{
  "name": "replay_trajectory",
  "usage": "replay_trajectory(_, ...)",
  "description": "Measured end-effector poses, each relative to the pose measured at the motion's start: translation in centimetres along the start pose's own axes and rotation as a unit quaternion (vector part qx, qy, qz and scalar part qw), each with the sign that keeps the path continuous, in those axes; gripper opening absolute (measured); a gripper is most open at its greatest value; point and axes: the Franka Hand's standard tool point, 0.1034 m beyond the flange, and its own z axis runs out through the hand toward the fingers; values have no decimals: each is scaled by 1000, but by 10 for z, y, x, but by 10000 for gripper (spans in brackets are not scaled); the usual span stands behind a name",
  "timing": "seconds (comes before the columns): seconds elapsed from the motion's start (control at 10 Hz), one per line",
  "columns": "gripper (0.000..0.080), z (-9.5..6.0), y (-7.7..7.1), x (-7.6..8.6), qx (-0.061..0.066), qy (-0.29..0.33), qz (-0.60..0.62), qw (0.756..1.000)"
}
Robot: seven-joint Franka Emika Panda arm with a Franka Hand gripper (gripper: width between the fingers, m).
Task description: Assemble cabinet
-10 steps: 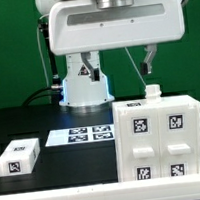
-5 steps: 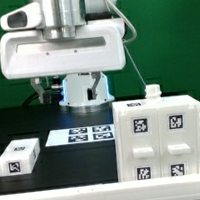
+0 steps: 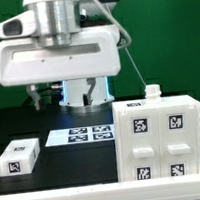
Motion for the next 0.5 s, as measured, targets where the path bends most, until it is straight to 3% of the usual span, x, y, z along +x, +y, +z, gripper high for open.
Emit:
replay_trajectory(0.1, 649, 27, 36, -36, -6, -4, 9, 1000)
replay_trajectory(0.2, 649, 33, 47, -55, -4, -41, -5, 999)
replay_trajectory(0.3, 649, 34, 52, -49, -11, -26, -12, 1000)
replay_trajectory(0.5, 649, 35, 50, -51, -10, -29, -13, 999)
